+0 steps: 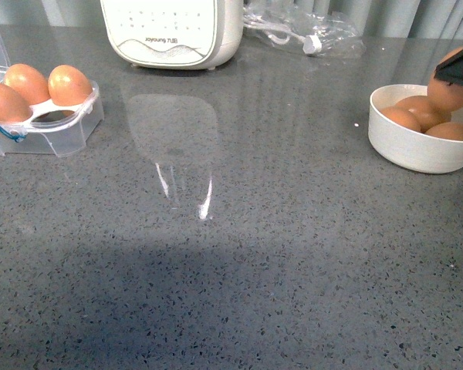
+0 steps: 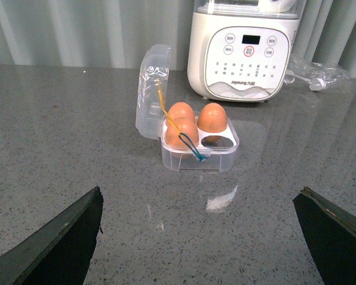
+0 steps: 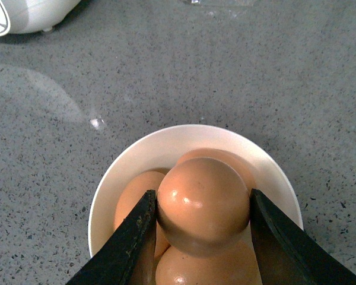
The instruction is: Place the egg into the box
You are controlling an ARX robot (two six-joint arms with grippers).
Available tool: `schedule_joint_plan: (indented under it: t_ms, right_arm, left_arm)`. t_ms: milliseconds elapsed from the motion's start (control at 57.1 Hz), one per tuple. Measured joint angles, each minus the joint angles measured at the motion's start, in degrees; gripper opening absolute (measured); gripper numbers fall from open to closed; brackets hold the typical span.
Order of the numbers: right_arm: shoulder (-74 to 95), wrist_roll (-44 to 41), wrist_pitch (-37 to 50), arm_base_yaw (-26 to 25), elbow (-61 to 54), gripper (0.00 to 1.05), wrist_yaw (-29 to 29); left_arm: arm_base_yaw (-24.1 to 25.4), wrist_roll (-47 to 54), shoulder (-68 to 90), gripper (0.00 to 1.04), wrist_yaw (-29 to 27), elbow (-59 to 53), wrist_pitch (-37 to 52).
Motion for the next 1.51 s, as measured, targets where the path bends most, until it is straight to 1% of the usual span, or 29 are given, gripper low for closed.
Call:
schedule_joint_plan:
  t_ms: [105, 210, 385, 490, 613, 700, 788, 875, 1015, 1138, 1506]
  right_arm:
    - [-2.27, 0.02, -0.57, 0.52, 0.20, 0.39, 0.07]
    - [-3.04, 0.00, -1.11, 2.86, 3.13, 0.39, 0.46]
    - [1.09, 2.25, 3.06, 8.98, 10.05, 0.39, -2.27]
    - [4.52, 2.95, 5.25, 13.68, 13.99, 0.39, -4.11]
    - [8.13, 4.02, 5.75, 18.64, 17.81, 0.39, -5.29]
    - [9.86, 4.87, 5.73, 22.25, 19.39, 0.39, -8.26]
    - [10.19, 4.81, 5.16, 24.65, 19.61, 0.39, -10.36]
    - [10.16, 4.61, 5.05, 27.21, 19.61, 0.39, -15.28]
    - [10.43, 3.63, 5.22, 28.98, 19.61, 0.39, -19.89]
    - [13.42, 3.30, 5.25, 29.68, 22.08, 0.39, -19.71]
    - [23.45, 4.28, 3.54, 32.26, 33.70, 0.39, -14.03]
  left_arm:
    - [0.00, 0.00, 0.00, 0.98, -0.02, 0.00, 0.00]
    - [0.00, 0.00, 0.00, 0.98, 0.00, 0.00, 0.00]
    - [0.00, 0.00, 0.00, 0.98, 0.00, 0.00, 0.00]
    - [0.00, 0.00, 0.00, 0.98, -0.02, 0.00, 0.00]
    - [0.00, 0.00, -0.02, 0.98, 0.00, 0.00, 0.00]
    - [0.00, 0.00, -0.02, 0.98, -0.02, 0.00, 0.00]
    - [0.00, 0.00, -0.02, 0.98, -0.02, 0.00, 0.00]
    - [0.00, 0.00, -0.02, 0.98, 0.00, 0.00, 0.00]
    - [0.00, 0.00, -0.02, 0.98, -0.02, 0.00, 0.00]
    - [0.00, 0.00, -0.02, 0.98, -0.02, 0.00, 0.00]
    - [0.00, 0.00, -0.02, 0.98, -0.02, 0.00, 0.00]
